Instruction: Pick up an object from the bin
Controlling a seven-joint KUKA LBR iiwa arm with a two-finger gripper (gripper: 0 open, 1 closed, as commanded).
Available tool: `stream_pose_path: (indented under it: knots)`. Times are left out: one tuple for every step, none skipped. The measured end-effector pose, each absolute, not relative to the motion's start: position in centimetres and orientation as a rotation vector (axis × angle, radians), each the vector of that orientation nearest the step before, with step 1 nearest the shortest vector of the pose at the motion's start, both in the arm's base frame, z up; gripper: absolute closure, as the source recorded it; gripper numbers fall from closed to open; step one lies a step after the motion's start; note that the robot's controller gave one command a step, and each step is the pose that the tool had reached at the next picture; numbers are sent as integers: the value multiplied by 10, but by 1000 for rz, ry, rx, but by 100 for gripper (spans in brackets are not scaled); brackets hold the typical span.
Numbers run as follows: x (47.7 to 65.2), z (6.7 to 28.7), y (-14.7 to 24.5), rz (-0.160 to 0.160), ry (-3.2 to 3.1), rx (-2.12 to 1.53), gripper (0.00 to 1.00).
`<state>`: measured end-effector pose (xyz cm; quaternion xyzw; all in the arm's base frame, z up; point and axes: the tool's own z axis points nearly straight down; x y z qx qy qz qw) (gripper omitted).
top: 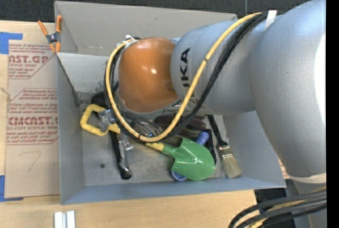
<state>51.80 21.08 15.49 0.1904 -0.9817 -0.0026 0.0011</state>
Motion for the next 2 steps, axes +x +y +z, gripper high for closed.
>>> stream_pose_path:
  knots:
    - [508, 278, 198, -5, -3066, 670, 0]
    - [507, 200, 177, -4, -3011, 897, 0]
